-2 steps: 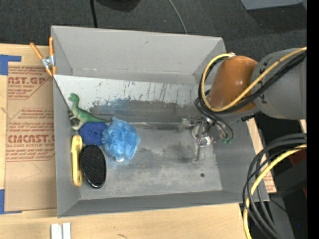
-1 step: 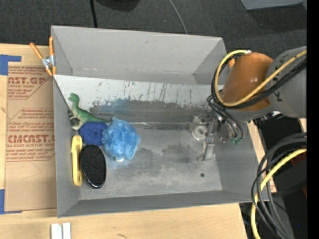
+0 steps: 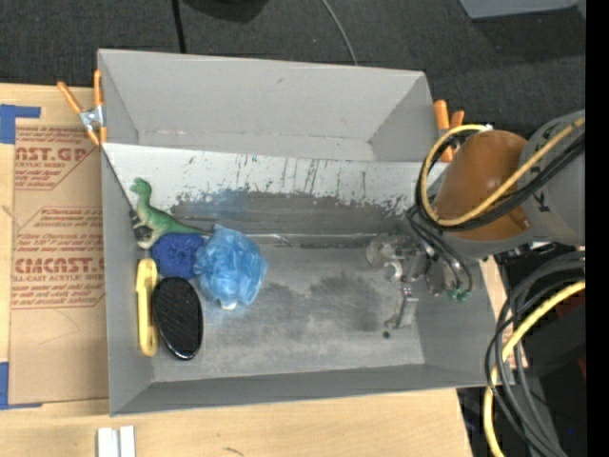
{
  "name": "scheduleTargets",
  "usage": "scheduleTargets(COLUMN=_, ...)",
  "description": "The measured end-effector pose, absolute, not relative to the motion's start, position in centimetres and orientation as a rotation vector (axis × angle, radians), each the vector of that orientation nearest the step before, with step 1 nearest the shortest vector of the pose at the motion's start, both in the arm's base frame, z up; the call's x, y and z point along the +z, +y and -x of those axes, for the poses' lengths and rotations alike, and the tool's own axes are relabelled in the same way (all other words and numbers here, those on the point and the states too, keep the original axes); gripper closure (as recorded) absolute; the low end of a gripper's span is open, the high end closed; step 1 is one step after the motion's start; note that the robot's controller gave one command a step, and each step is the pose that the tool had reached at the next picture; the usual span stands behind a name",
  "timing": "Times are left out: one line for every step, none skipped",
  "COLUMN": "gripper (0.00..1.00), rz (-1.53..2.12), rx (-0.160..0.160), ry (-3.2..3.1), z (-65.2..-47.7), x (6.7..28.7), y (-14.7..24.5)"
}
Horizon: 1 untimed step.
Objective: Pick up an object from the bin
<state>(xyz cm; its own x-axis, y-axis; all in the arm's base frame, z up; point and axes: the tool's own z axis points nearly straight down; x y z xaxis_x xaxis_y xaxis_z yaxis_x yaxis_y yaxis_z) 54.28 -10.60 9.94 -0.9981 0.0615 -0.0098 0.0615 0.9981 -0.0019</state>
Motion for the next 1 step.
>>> scheduleTargets(gripper=0.00, rz=-0.149, rx=0.012, ry=3.143, z=-53.46, x=9.78, y=-12.85)
